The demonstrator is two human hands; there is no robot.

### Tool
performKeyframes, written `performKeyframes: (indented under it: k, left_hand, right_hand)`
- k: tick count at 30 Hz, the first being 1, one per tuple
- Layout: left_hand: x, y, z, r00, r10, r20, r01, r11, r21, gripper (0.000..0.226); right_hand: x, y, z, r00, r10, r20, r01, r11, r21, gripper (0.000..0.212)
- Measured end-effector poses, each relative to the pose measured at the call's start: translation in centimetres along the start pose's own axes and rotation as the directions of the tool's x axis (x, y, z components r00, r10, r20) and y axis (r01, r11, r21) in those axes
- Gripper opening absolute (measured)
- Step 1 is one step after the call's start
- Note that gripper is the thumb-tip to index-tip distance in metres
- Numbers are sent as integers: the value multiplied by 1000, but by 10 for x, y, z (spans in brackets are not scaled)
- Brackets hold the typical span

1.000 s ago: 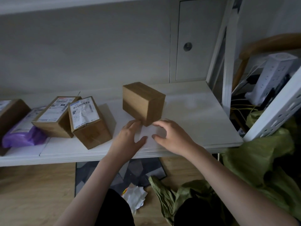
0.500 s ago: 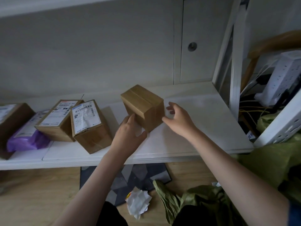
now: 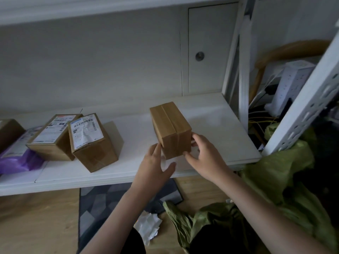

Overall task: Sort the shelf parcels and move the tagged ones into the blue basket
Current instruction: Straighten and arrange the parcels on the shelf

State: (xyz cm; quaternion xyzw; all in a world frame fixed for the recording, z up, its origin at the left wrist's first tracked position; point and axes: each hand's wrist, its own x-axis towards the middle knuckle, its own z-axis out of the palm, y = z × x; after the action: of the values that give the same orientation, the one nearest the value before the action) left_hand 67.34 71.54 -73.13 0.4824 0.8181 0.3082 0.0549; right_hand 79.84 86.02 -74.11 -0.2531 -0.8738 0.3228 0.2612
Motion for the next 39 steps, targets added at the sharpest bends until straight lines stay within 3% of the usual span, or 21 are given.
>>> performKeyframes:
  k: [7, 11, 18, 22, 24, 27, 29, 33, 39]
  left_hand:
    - [-14, 17, 6, 998, 64, 8, -64, 997, -41, 54]
    - [-23, 0, -5, 999, -19, -36, 20, 999, 30, 50]
    - [-36, -45, -40, 982, -158, -106, 161, 987, 18, 82]
    - [-22, -58, -52, 991, -121, -59, 120, 992, -24, 53]
    - [-14, -63, -57, 991, -128, -44, 125, 990, -60, 46]
    - [0, -70, -61, 993, -118, -15, 115, 986, -117, 61]
    - [9, -72, -63, 996, -93, 8, 93, 987, -135, 72]
    - [24, -71, -60, 999, -46, 14, 47, 995, -86, 73]
    - [16, -62, -58, 996, -90, -9, 91, 989, 117, 87]
  right_hand:
    - [-25, 1, -20, 993, -70, -96, 58, 991, -122, 44]
    - [-25, -15, -22, 982, -188, -4, 183, 959, -218, 57]
    - [2, -48, -1, 952, -282, 117, 304, 914, -268, 62]
    - [13, -56, 18, 935, -326, 140, 353, 900, -258, 59]
    - [16, -55, 26, 937, -323, 136, 345, 914, -211, 61]
    - [22, -51, 32, 951, -289, 110, 301, 945, -124, 69]
    - [27, -47, 33, 969, -228, 95, 236, 967, -92, 79]
    - [38, -44, 38, 989, -36, 146, 40, 999, -23, 97]
    - [46, -49, 29, 981, -42, 190, 87, 969, -232, 79]
